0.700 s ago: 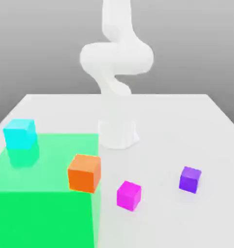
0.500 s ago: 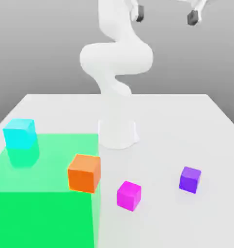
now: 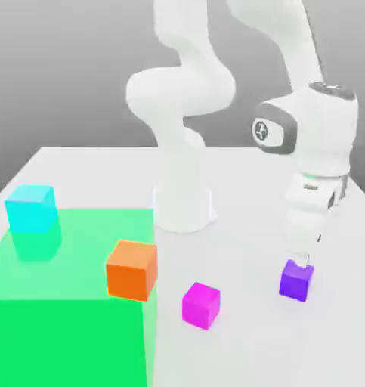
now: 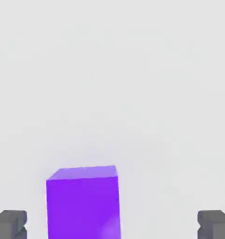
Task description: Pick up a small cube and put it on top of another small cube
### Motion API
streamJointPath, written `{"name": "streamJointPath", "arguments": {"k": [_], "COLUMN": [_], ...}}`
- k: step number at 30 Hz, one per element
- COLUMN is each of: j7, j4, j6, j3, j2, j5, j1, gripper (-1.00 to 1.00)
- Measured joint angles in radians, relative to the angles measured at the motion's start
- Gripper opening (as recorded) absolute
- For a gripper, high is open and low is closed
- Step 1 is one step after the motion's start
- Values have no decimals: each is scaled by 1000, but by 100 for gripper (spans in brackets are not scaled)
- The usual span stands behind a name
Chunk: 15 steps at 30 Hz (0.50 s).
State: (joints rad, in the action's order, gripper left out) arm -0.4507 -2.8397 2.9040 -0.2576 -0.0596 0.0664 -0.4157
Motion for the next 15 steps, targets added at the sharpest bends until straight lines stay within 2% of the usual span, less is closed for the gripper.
{"name": "streamJointPath", "arguments": {"k": [5,6,12,15], "j7": [-106,-116,-124,-88], "j4": [30,34,36,23], "j6": [145,163,171,117], "j3": [166,185,197,137], "j2": [-181,-203,-214,-147], "j5": [147,161,170,122], "j1": [-134,-150,-160,-112], "gripper": [0,-100,-100,-100]}}
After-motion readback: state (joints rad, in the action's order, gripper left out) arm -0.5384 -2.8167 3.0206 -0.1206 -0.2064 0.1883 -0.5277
